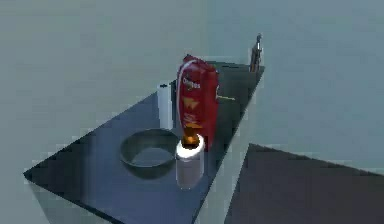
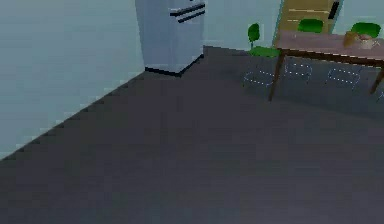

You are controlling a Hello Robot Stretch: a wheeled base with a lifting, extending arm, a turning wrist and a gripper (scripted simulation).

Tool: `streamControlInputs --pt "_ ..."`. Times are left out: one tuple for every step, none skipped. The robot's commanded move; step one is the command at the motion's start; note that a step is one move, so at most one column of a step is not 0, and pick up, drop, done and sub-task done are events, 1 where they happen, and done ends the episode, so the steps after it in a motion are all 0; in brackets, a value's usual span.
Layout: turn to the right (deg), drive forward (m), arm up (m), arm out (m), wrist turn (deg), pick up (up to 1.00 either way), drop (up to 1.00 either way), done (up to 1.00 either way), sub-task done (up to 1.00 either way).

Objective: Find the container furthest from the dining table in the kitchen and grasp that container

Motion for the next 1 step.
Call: streamControlInputs --pt "45.0 0.00 0.00 0.00 0.0 0.00 0.00 0.00 0.00"
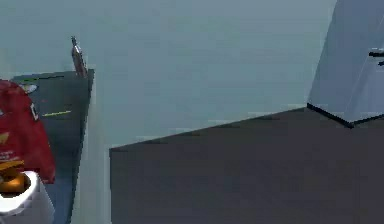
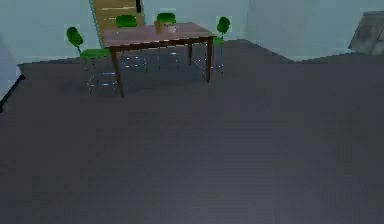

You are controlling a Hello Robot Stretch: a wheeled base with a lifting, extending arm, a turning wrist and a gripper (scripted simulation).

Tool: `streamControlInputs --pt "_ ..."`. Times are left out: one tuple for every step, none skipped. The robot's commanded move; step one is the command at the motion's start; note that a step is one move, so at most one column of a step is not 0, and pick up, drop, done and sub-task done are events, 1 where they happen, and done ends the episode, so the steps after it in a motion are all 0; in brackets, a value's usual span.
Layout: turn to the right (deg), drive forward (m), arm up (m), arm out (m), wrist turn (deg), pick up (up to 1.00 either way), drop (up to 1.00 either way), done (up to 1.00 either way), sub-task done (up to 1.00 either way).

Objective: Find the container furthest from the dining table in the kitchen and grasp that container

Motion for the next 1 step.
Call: streamControlInputs --pt "45.0 0.00 0.00 0.00 0.0 0.00 0.00 0.00 0.00"
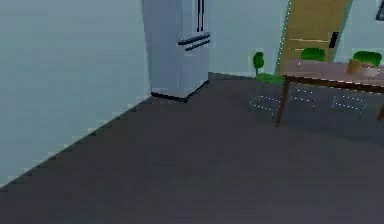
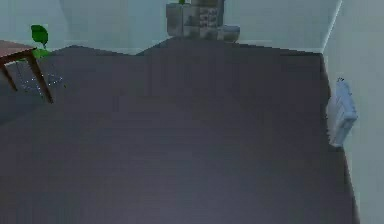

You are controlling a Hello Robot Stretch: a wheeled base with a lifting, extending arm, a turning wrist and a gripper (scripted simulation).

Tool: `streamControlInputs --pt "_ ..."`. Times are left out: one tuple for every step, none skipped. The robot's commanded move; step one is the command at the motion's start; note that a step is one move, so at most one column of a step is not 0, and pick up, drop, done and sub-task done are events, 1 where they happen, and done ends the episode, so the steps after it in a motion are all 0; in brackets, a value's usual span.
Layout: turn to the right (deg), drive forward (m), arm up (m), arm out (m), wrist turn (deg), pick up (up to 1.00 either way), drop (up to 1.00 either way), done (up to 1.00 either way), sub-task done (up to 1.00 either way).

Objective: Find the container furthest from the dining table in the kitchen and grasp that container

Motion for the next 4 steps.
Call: streamControlInputs --pt "45.0 0.00 0.00 0.00 0.0 0.00 0.00 0.00 0.00" --pt "36.0 0.00 0.00 0.00 0.0 0.00 0.00 0.00 0.00" --pt "0.0 0.20 0.00 0.00 0.0 0.00 0.00 0.00 0.00" --pt "-45.0 0.00 0.00 0.00 0.0 0.00 0.00 0.00 0.00"
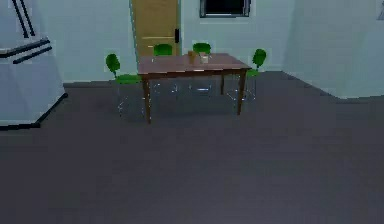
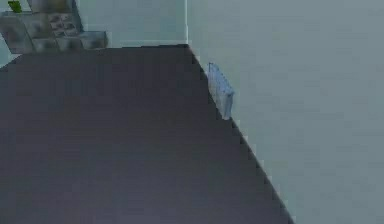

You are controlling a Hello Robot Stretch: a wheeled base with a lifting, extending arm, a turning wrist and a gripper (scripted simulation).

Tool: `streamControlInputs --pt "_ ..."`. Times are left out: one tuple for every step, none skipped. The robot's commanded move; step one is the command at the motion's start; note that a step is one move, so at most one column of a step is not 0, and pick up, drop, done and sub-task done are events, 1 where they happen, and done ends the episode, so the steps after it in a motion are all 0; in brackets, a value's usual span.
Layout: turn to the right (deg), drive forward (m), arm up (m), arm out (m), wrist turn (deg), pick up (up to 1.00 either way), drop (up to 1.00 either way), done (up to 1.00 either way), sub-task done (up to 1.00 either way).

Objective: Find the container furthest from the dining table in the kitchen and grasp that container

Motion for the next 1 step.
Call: streamControlInputs --pt "-39.0 0.00 0.00 0.00 0.0 0.00 0.00 0.00 0.00"
